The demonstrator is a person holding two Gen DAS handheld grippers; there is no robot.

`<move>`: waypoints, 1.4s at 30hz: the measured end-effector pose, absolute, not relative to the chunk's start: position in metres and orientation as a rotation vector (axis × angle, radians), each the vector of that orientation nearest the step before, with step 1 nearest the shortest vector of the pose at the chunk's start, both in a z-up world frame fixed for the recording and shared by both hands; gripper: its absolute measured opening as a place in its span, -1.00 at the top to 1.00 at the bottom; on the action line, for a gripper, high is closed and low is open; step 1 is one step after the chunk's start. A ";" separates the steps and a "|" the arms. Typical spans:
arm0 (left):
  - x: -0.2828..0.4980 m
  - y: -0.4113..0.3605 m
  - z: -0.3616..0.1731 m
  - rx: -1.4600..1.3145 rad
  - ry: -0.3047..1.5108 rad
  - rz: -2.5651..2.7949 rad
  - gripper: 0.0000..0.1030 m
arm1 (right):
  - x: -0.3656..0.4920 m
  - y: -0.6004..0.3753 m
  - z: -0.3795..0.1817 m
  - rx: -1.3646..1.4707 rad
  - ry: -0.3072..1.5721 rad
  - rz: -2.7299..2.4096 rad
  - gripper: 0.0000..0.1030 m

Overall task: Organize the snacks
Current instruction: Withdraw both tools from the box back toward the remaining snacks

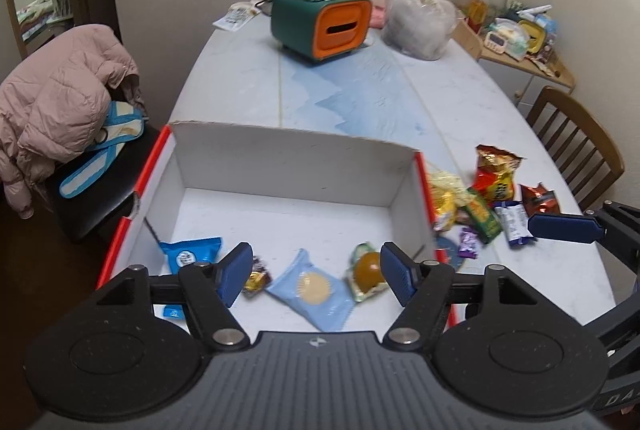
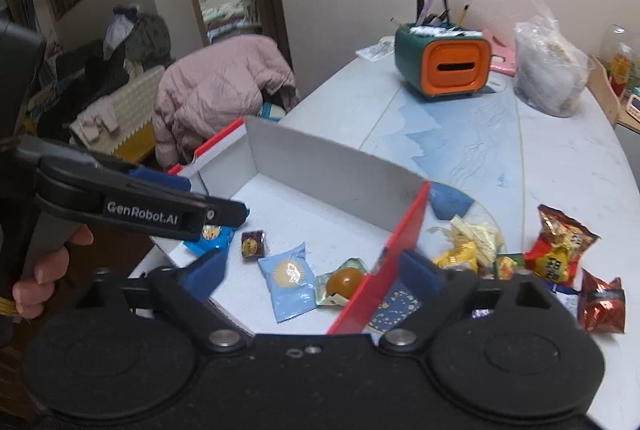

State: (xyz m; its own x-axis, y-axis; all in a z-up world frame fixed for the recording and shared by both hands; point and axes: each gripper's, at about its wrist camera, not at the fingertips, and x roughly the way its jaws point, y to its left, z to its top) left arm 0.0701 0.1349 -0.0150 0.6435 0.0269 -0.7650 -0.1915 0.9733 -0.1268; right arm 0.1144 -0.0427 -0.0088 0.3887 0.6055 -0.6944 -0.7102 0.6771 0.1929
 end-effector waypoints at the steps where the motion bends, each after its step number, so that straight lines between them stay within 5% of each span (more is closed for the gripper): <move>1: 0.070 0.131 -0.014 -0.209 0.860 0.120 -0.36 | 0.114 -0.048 -0.007 -0.132 0.810 0.842 -0.90; 21: 0.088 0.016 -0.021 -0.244 0.809 -0.006 -0.79 | 0.132 -0.186 -0.011 -0.114 0.776 0.775 -1.00; 42: 0.167 -0.070 -0.087 -0.182 0.904 0.116 -0.79 | 0.229 -0.296 -0.074 -0.098 0.881 0.632 -0.99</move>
State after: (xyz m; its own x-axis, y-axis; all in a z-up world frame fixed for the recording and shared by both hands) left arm 0.1669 -0.0698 -0.0867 0.6135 0.0240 -0.7893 -0.1767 0.9783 -0.1077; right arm 0.2292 -0.2963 -0.0737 0.4679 0.4750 -0.7453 -0.5533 0.8150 0.1721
